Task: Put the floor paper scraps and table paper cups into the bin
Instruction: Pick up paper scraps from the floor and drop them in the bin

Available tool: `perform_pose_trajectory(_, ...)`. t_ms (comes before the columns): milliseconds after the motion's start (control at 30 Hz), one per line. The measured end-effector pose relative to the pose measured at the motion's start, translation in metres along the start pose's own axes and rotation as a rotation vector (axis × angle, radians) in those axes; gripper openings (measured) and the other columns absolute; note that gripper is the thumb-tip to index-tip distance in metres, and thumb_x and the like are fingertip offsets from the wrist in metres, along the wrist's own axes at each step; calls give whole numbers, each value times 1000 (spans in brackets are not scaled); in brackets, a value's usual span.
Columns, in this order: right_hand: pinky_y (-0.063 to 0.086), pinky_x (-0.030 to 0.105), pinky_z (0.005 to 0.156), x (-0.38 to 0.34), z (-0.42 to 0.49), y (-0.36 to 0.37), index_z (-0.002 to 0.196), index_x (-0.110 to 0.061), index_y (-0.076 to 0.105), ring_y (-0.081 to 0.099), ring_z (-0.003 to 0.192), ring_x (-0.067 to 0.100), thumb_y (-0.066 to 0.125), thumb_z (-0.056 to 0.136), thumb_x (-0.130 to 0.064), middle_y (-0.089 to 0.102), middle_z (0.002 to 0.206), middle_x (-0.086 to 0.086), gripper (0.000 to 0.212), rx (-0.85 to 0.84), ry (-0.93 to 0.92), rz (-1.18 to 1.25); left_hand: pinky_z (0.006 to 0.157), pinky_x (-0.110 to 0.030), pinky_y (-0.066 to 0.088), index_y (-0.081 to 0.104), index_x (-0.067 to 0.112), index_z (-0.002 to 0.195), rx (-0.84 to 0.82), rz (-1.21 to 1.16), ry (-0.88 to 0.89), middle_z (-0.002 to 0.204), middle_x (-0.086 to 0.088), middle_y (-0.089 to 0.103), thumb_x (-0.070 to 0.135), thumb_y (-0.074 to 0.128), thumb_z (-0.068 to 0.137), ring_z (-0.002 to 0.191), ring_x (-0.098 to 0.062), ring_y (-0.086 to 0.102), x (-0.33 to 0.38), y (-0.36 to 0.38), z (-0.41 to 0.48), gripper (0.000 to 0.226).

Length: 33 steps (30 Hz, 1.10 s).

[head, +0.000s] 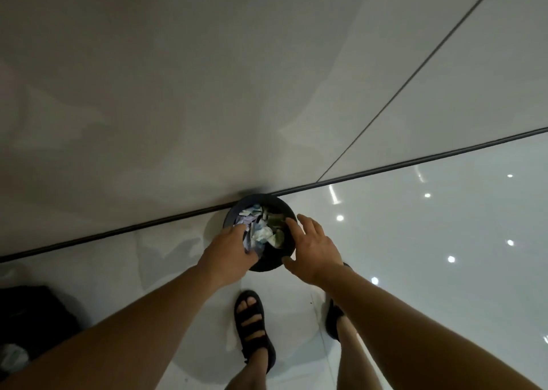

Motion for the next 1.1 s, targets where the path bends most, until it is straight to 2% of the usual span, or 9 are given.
perform_pose_trajectory(67,31,45,113,-1,-21,-34,153,-29,10,11,147,27,63,85,-50,11,161,4,89,6,29,7,95,-34,42,42,17,137,27,68,78,136,-10,45,29,60,84,121,-28,47,33,-23,-18,57)
perform_pose_trajectory(167,28,47,114,0,-61,-93,154,-29,7,6,149,28,60,87,-54,7,163,4,90,33,75,24,106,-37,36,34,17,143,40,204,170,144,-7,37,34,59,85,132,-26,35,86,-56,-50,65)
perform_pose_trajectory(333,32,48,112,13,-148,-190,155,-29,11,10,148,27,58,87,-58,9,163,4,87,131,160,63,110,-39,31,29,18,144,36,363,299,148,-6,31,40,53,88,136,-26,27,184,-91,-114,65)
perform_pose_trajectory(433,33,47,112,38,-204,-234,155,-30,12,13,148,26,57,87,-59,10,163,3,86,200,221,116,113,-39,27,23,18,148,24,434,385,154,-4,22,43,51,89,142,-24,16,247,-93,-153,70)
perform_pose_trajectory(700,32,43,113,185,-352,-285,155,-28,11,13,147,25,54,88,-58,9,163,2,85,273,462,238,117,-39,18,15,21,151,-46,632,581,158,0,11,49,46,92,145,-19,7,424,-37,-212,73)
perform_pose_trajectory(900,34,43,111,287,-436,-311,155,-28,12,15,146,25,54,88,-56,9,162,1,84,353,608,302,117,-39,18,19,19,150,-34,671,751,158,-1,14,47,48,90,145,-20,8,573,23,-230,72)
perform_pose_trajectory(1100,35,43,110,372,-485,-341,155,-27,13,17,145,26,54,90,-54,9,162,1,82,421,715,335,116,-39,21,21,20,150,-56,690,839,156,-1,18,46,50,90,144,-21,12,675,78,-235,72)
Point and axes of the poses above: each hand's wrist, its own z-axis towards the middle knuckle, its own y-axis out of the palm, x = y × z, the point moved 5 cm from there along z, towards the middle knuckle
